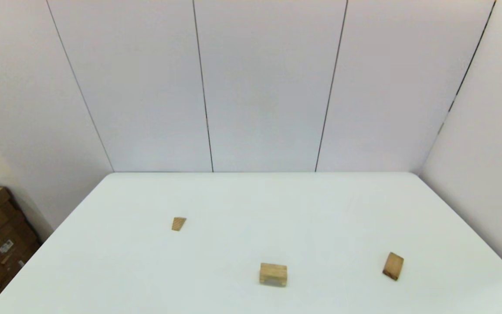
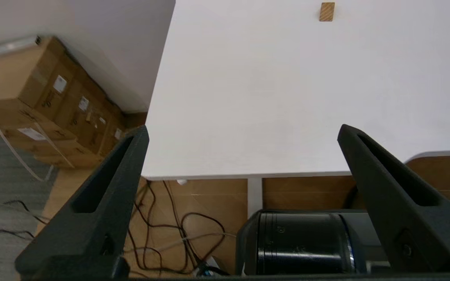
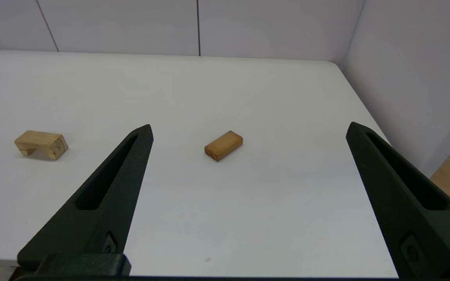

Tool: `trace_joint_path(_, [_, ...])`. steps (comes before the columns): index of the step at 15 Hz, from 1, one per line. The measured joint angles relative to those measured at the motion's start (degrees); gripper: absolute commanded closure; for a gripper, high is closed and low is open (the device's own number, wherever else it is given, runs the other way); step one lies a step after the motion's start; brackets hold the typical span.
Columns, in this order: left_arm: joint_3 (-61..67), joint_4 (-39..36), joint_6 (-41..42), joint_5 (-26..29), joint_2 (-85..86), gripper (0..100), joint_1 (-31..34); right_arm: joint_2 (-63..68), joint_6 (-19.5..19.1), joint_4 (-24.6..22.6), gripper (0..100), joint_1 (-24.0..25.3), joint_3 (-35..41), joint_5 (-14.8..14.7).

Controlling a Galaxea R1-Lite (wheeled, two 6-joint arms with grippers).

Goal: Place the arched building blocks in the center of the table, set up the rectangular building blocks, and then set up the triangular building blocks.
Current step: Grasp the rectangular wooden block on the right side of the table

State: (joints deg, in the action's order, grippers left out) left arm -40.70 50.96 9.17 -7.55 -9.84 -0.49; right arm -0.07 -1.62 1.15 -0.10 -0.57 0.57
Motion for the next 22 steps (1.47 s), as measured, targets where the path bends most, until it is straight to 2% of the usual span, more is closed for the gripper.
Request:
trace_joint_path(6, [15.1,-16.9,1.3,0.1,8.3,0,0.1,0.0,0.0,0.0,0,0.0,0.0,0.0])
trace_joint_path(13, [31.0,-39.2,0.9,0.6,9.8,0,0.1,0.0,0.0,0.0,0,0.0,0.0,0.0])
trace_joint_path(16, [36.5,-47.2,1.0,5.0,9.8,0,0.1,0.0,0.0,0.0,0,0.0,0.0,0.0])
trace_joint_path(19, [39.7,-50.3,0.7,9.6,9.8,0,0.1,0.0,0.0,0.0,0,0.0,0.0,0.0])
trace_joint_path(22, [40.6,-50.7,-2.4,9.8,9.9,0,0.1,0.0,0.0,0.0,0,0.0,0.0,0.0])
